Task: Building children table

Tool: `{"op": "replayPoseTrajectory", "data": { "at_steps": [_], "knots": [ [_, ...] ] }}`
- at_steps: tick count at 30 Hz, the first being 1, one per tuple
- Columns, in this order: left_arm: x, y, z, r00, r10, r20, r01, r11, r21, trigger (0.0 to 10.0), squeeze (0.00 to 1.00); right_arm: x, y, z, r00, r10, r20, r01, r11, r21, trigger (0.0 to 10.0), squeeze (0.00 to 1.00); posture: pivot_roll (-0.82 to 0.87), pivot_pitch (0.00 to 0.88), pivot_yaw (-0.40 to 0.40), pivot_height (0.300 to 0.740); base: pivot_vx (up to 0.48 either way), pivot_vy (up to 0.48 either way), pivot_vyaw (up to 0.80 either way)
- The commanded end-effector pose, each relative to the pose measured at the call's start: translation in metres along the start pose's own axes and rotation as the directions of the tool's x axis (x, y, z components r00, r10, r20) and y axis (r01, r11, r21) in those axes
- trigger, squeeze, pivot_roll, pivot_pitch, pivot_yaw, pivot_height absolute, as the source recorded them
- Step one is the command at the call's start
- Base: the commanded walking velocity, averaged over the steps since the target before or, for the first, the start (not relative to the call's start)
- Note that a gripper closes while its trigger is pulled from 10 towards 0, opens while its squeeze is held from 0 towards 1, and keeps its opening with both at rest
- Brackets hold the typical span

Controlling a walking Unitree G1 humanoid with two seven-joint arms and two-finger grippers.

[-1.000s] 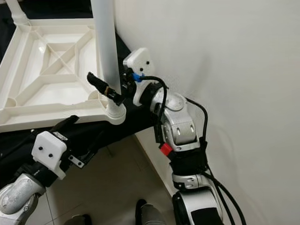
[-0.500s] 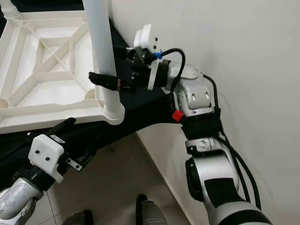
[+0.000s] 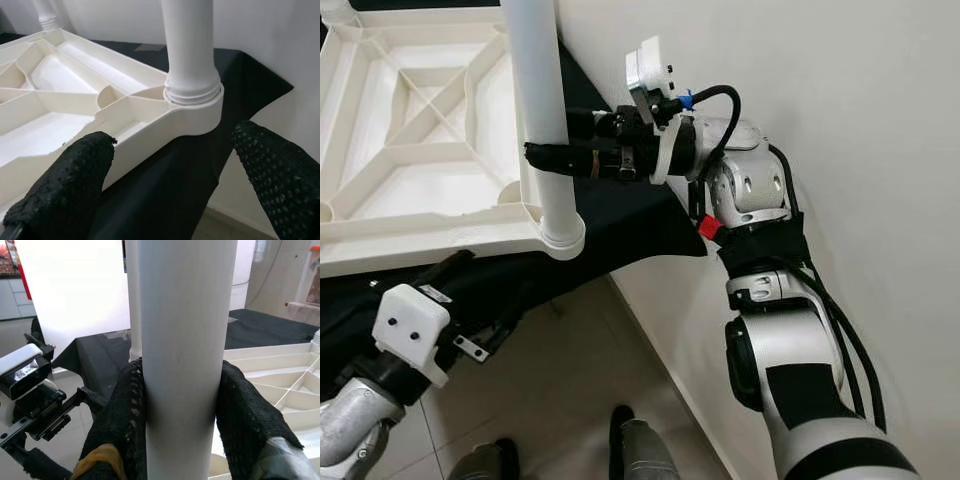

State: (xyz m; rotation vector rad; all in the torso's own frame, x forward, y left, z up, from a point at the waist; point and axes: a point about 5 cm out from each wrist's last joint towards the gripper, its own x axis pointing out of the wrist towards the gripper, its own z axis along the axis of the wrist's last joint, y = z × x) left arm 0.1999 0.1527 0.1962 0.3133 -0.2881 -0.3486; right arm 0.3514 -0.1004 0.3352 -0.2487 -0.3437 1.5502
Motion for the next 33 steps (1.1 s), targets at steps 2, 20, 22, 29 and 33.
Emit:
{"op": "replayPoseTrajectory", "data": {
  "at_steps": [2, 20, 22, 29, 33],
  "knots": [
    [-0.002, -0.004, 0.001, 1.000, -0.019, -0.005, 0.019, 1.000, -0.011, 10.0, 0.00, 0.002, 0.001, -0.006, 1.000, 0.011, -0.007, -0.011, 1.000, 0.003, 0.0, 0.00, 0.07, 0.343, -0.086, 0.740, 0.000, 0.000, 0.00],
    [-0.002, -0.001, 0.001, 1.000, -0.019, -0.013, 0.019, 1.000, -0.005, 10.0, 0.00, 0.020, 0.087, -0.110, 0.489, -0.773, -0.405, 0.858, 0.510, 0.064, 0.0, 0.00, 0.11, 0.326, -0.091, 0.740, 0.000, 0.000, 0.00],
    [0.000, 0.003, 0.001, 1.000, 0.003, -0.005, -0.003, 1.000, -0.010, 10.0, 0.00, 0.022, 0.077, -0.106, 0.490, -0.786, -0.377, 0.856, 0.516, 0.037, 0.0, 0.00, 0.11, 0.290, -0.107, 0.740, 0.000, 0.000, 0.00],
    [0.006, 0.006, 0.000, 1.000, 0.020, 0.010, -0.020, 1.000, -0.006, 10.0, 0.00, 0.032, 0.072, -0.094, 0.520, -0.778, -0.353, 0.842, 0.536, 0.061, 10.0, 0.00, 0.10, 0.274, -0.102, 0.740, 0.000, 0.000, 0.00],
    [0.008, 0.004, -0.001, 1.000, 0.008, 0.011, -0.008, 1.000, -0.014, 10.0, 0.00, 0.036, 0.066, -0.079, 0.605, -0.742, -0.288, 0.794, 0.591, 0.143, 10.0, 1.00, 0.10, 0.270, -0.100, 0.740, 0.000, 0.000, 0.00]
  ]
}}
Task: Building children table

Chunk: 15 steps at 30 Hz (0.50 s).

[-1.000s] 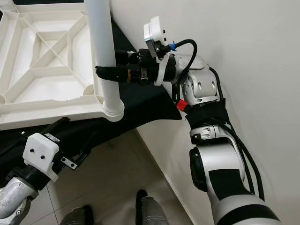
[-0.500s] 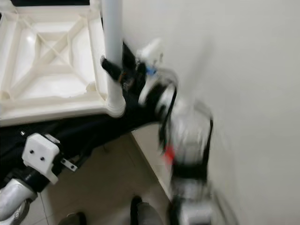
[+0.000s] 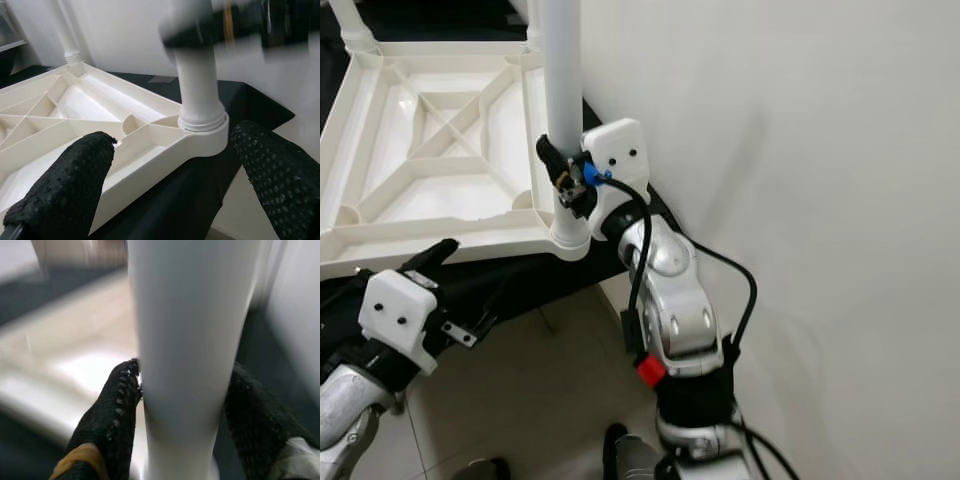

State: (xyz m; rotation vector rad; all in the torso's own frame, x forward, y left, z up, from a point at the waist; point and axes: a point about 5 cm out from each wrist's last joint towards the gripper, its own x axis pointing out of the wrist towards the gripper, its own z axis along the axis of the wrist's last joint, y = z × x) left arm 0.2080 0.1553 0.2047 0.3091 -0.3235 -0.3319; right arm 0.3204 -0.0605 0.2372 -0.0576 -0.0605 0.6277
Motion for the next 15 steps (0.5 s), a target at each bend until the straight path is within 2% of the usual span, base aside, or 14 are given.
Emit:
{"op": "replayPoseTrajectory", "data": {
  "at_steps": [1, 2, 3, 4, 5, 6, 7, 9, 11, 12, 13, 14, 15],
  "knots": [
    [-0.002, -0.007, -0.007, 0.999, -0.023, -0.027, 0.023, 0.999, -0.027, 10.0, 0.00, -0.002, -0.001, 0.013, 0.993, 0.102, 0.059, -0.105, 0.993, 0.051, 10.0, 1.00, 0.09, 0.262, -0.101, 0.740, 0.000, 0.000, 0.00],
    [-0.003, -0.009, -0.008, 0.999, -0.030, -0.034, 0.029, 0.999, -0.034, 10.0, 0.00, -0.004, -0.003, 0.020, 0.983, 0.160, 0.095, -0.165, 0.985, 0.049, 10.0, 1.00, 0.09, 0.259, -0.101, 0.740, 0.000, 0.000, 0.00],
    [-0.003, -0.009, -0.008, 0.999, -0.030, -0.034, 0.029, 0.999, -0.034, 10.0, 0.00, -0.004, -0.003, 0.020, 0.983, 0.160, 0.095, -0.165, 0.985, 0.049, 10.0, 1.00, 0.09, 0.259, -0.101, 0.740, 0.000, 0.000, 0.00],
    [-0.006, -0.013, -0.011, 0.998, -0.044, -0.047, 0.042, 0.998, -0.045, 10.0, 0.00, -0.007, -0.008, 0.028, 0.959, 0.254, 0.129, -0.256, 0.967, 0.001, 10.0, 1.00, 0.09, 0.261, -0.099, 0.740, 0.000, 0.000, 0.00],
    [-0.006, -0.013, -0.011, 0.998, -0.044, -0.047, 0.042, 0.998, -0.045, 10.0, 0.00, -0.007, -0.008, 0.028, 0.959, 0.254, 0.129, -0.256, 0.967, 0.001, 10.0, 1.00, 0.09, 0.261, -0.099, 0.740, 0.000, 0.000, 0.00],
    [-0.009, -0.018, -0.013, 0.997, -0.059, -0.057, 0.055, 0.997, -0.061, 10.0, 0.00, -0.013, -0.013, 0.039, 0.912, 0.378, 0.160, -0.375, 0.926, -0.051, 10.0, 1.00, 0.09, 0.267, -0.100, 0.740, 0.000, 0.000, 0.00],
    [-0.009, -0.018, -0.013, 0.997, -0.059, -0.057, 0.055, 0.997, -0.061, 10.0, 0.00, -0.013, -0.013, 0.039, 0.912, 0.378, 0.160, -0.375, 0.926, -0.051, 10.0, 1.00, 0.09, 0.267, -0.100, 0.740, 0.000, 0.000, 0.00],
    [-0.015, -0.028, -0.016, 0.994, -0.082, -0.070, 0.076, 0.994, -0.082, 10.0, 0.00, -0.022, -0.023, 0.053, 0.826, 0.534, 0.177, -0.518, 0.845, -0.135, 10.0, 1.00, 0.09, 0.271, -0.098, 0.740, 0.000, 0.000, 0.00],
    [-0.015, -0.028, -0.016, 0.994, -0.082, -0.070, 0.076, 0.994, -0.082, 10.0, 0.00, -0.022, -0.023, 0.053, 0.826, 0.534, 0.177, -0.518, 0.845, -0.135, 10.0, 1.00, 0.09, 0.271, -0.098, 0.740, 0.000, 0.000, 0.00],
    [-0.018, -0.031, -0.017, 0.994, -0.085, -0.071, 0.078, 0.993, -0.093, 10.0, 0.00, -0.023, -0.026, 0.056, 0.796, 0.582, 0.165, -0.559, 0.812, -0.167, 10.0, 1.00, 0.09, 0.273, -0.097, 0.740, 0.000, 0.000, 0.00],
    [-0.018, -0.031, -0.017, 0.994, -0.085, -0.071, 0.078, 0.993, -0.093, 10.0, 0.00, -0.023, -0.026, 0.056, 0.796, 0.582, 0.165, -0.559, 0.812, -0.167, 10.0, 1.00, 0.09, 0.273, -0.097, 0.740, 0.000, 0.000, 0.00],
    [-0.023, -0.038, -0.017, 0.994, -0.087, -0.065, 0.079, 0.991, -0.108, 10.0, 0.00, -0.021, -0.030, 0.058, 0.768, 0.624, 0.145, -0.597, 0.779, -0.191, 10.0, 0.70, 0.09, 0.282, -0.099, 0.740, 0.000, 0.000, 0.00],
    [-0.023, -0.038, -0.017, 0.994, -0.087, -0.065, 0.079, 0.991, -0.108, 10.0, 0.00, -0.021, -0.030, 0.058, 0.768, 0.624, 0.145, -0.597, 0.779, -0.191, 10.0, 0.70, 0.09, 0.282, -0.099, 0.740, 0.000, 0.000, 0.00]
  ]
}}
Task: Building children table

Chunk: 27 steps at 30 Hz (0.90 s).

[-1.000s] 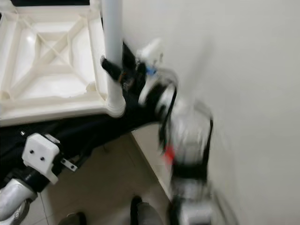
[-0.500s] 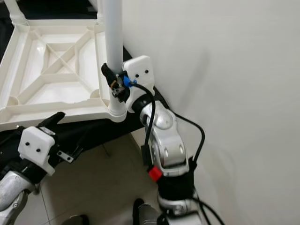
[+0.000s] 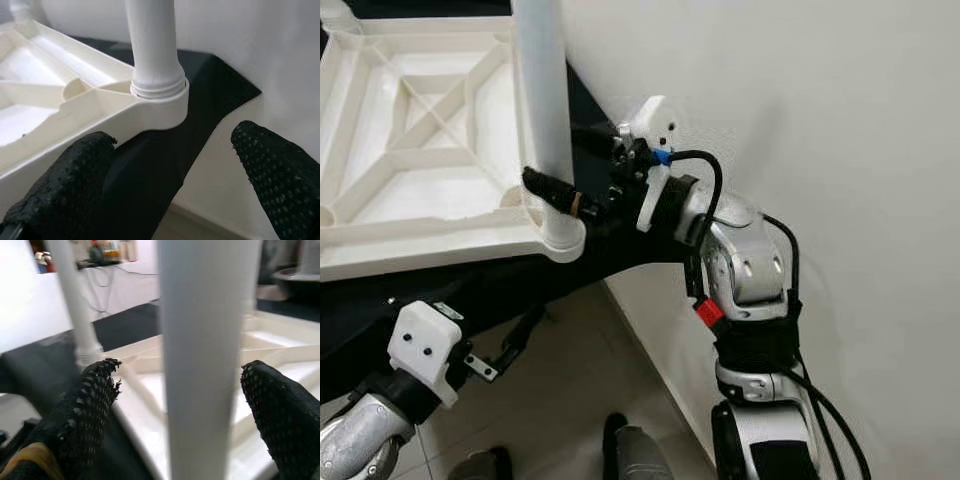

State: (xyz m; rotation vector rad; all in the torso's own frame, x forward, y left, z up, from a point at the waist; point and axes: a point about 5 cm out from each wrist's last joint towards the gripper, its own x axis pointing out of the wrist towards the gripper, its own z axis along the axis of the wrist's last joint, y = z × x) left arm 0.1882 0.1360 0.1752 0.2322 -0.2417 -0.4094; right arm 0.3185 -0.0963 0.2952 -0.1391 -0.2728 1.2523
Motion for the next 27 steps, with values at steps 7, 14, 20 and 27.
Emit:
{"op": "replayPoseTrajectory", "data": {
  "at_steps": [7, 14, 20, 27],
  "knots": [
    [-0.022, -0.039, -0.005, 1.000, 0.005, -0.001, -0.006, 0.996, -0.085, 10.0, 0.00, 0.011, -0.014, 0.016, 0.989, 0.147, 0.023, -0.147, 0.989, -0.025, 10.0, 0.00, 0.08, 0.293, -0.114, 0.740, 0.000, 0.000, 0.00],
    [-0.024, -0.038, 0.000, 0.997, 0.072, 0.011, -0.071, 0.995, -0.072, 10.0, 0.00, 0.016, -0.023, 0.019, 0.981, 0.189, 0.033, -0.188, 0.982, -0.023, 0.0, 0.00, 0.09, 0.298, -0.125, 0.740, 0.000, 0.000, 0.00],
    [-0.028, -0.039, 0.002, 0.995, 0.095, 0.024, -0.094, 0.994, -0.051, 10.0, 0.00, 0.009, -0.029, 0.017, 0.972, 0.236, 0.014, -0.236, 0.971, -0.030, 0.0, 0.00, 0.09, 0.296, -0.122, 0.740, 0.000, 0.000, 0.00],
    [-0.030, -0.027, 0.018, 0.984, 0.164, 0.076, -0.164, 0.986, 0.001, 10.0, 0.00, -0.002, -0.033, 0.006, 0.974, 0.223, -0.034, -0.223, 0.975, -0.010, 0.0, 0.00, 0.10, 0.294, -0.118, 0.740, 0.000, 0.000, 0.00]
  ]
}}
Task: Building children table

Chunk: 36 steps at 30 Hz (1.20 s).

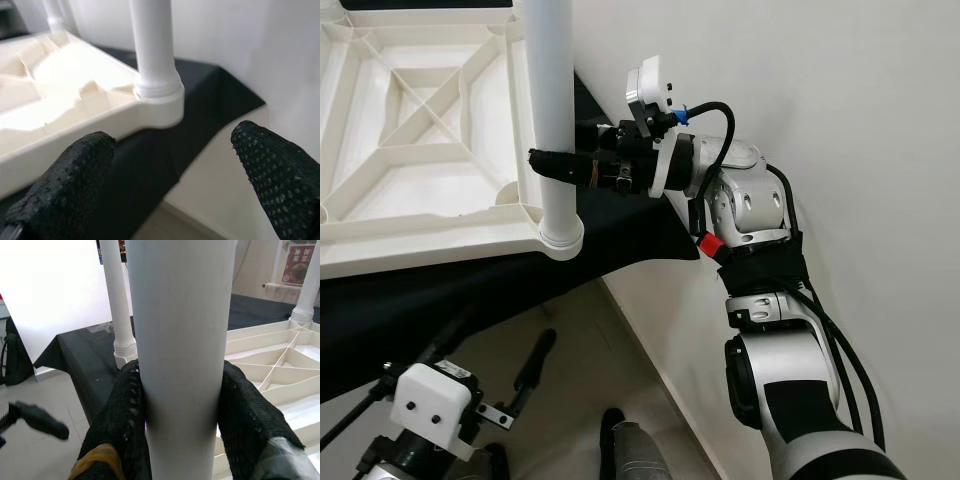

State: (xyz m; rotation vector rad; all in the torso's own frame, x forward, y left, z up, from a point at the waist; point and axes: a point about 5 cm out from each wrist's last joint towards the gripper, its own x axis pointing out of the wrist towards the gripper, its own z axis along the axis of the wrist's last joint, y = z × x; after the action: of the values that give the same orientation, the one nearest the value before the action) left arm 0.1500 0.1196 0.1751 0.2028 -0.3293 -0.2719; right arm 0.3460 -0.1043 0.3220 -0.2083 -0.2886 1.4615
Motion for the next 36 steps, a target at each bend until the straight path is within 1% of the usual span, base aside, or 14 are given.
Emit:
{"op": "replayPoseTrajectory", "data": {
  "at_steps": [1, 10, 11, 12, 13, 15, 19, 27, 28, 29, 30, 33, 35, 36],
  "knots": [
    [-0.002, 0.002, 0.005, 1.000, 0.018, 0.003, -0.018, 1.000, 0.003, 10.0, 0.00, -0.006, 0.003, -0.012, 1.000, 0.010, -0.028, -0.009, 0.999, 0.030, 0.0, 0.00, 0.10, 0.294, -0.118, 0.740, 0.000, 0.000, 0.00],
    [-0.004, 0.005, 0.034, 0.996, 0.044, 0.082, -0.041, 0.998, -0.037, 10.0, 0.00, -0.021, -0.005, -0.056, 0.921, -0.280, -0.270, 0.315, 0.944, 0.097, 0.0, 0.00, 0.13, 0.282, -0.146, 0.740, 0.000, 0.000, 0.00],
    [-0.004, 0.002, 0.037, 0.995, 0.044, 0.091, -0.039, 0.998, -0.053, 10.0, 0.00, -0.044, -0.004, -0.081, 0.710, -0.561, -0.426, 0.624, 0.781, 0.010, 0.0, 0.00, 0.14, 0.281, -0.182, 0.740, 0.000, 0.000, 0.00],
    [-0.004, 0.002, 0.037, 0.995, 0.044, 0.091, -0.039, 0.998, -0.053, 10.0, 0.00, -0.044, -0.004, -0.081, 0.710, -0.561, -0.426, 0.624, 0.781, 0.010, 0.0, 0.00, 0.14, 0.281, -0.182, 0.740, 0.000, 0.000, 0.00],
    [-0.004, 0.000, 0.039, 0.994, 0.045, 0.097, -0.039, 0.997, -0.062, 10.0, 0.00, -0.063, 0.008, -0.095, 0.488, -0.738, -0.467, 0.792, 0.599, -0.120, 0.0, 0.00, 0.14, 0.268, -0.192, 0.740, 0.000, 0.000, 0.00],
    [-0.004, 0.000, 0.040, 0.994, 0.045, 0.098, -0.039, 0.997, -0.066, 10.0, 0.00, -0.066, 0.039, -0.108, 0.394, -0.781, -0.485, 0.836, 0.524, -0.163, 0.0, 0.00, 0.14, 0.268, -0.192, 0.740, 0.000, 0.000, 0.00],
    [-0.001, 0.006, 0.037, 0.993, 0.079, 0.086, -0.073, 0.995, -0.074, 10.0, 0.00, -0.021, 0.116, -0.136, 0.528, -0.637, -0.562, 0.782, 0.623, 0.027, 0.0, 0.00, 0.12, 0.284, -0.165, 0.740, 0.000, 0.000, 0.00],
    [0.004, 0.020, 0.030, 0.984, 0.169, 0.060, -0.163, 0.981, -0.104, 10.0, 0.00, -0.019, 0.061, -0.119, 0.540, -0.695, -0.475, 0.792, 0.610, 0.009, 0.0, 0.00, 0.10, 0.259, -0.150, 0.740, 0.000, 0.000, 0.00],
    [0.004, 0.023, 0.029, 0.982, 0.179, 0.054, -0.173, 0.980, -0.100, 10.0, 0.00, -0.020, 0.055, -0.114, 0.529, -0.710, -0.465, 0.799, 0.601, -0.007, 4.8, 0.00, 0.10, 0.258, -0.147, 0.740, 0.000, 0.000, 0.00],
    [0.004, 0.023, 0.029, 0.982, 0.179, 0.054, -0.173, 0.980, -0.100, 10.0, 0.00, -0.020, 0.055, -0.114, 0.529, -0.710, -0.465, 0.799, 0.601, -0.007, 4.8, 0.00, 0.10, 0.258, -0.147, 0.740, 0.000, 0.000, 0.00],
    [0.005, 0.024, 0.027, 0.982, 0.184, 0.051, -0.178, 0.979, -0.098, 10.0, 0.00, -0.018, 0.047, -0.106, 0.504, -0.750, -0.428, 0.820, 0.572, -0.035, 10.0, 0.00, 0.10, 0.256, -0.138, 0.740, 0.000, 0.000, 0.00],
    [0.007, 0.025, 0.027, 0.982, 0.184, 0.053, -0.178, 0.979, -0.098, 10.0, 0.00, -0.011, 0.045, -0.096, 0.545, -0.752, -0.371, 0.812, 0.584, 0.009, 10.0, 0.00, 0.10, 0.257, -0.131, 0.740, 0.000, 0.000, 0.00],
    [0.008, 0.025, 0.027, 0.982, 0.183, 0.052, -0.177, 0.979, -0.099, 10.0, 0.00, -0.005, 0.045, -0.090, 0.607, -0.725, -0.325, 0.780, 0.623, 0.066, 10.0, 1.00, 0.10, 0.259, -0.128, 0.740, 0.000, 0.000, 0.00],
    [0.008, 0.025, 0.027, 0.982, 0.183, 0.052, -0.177, 0.979, -0.099, 10.0, 0.00, -0.005, 0.045, -0.090, 0.607, -0.725, -0.325, 0.780, 0.623, 0.066, 10.0, 1.00, 0.10, 0.259, -0.128, 0.740, 0.000, 0.000, 0.00]
  ]
}}
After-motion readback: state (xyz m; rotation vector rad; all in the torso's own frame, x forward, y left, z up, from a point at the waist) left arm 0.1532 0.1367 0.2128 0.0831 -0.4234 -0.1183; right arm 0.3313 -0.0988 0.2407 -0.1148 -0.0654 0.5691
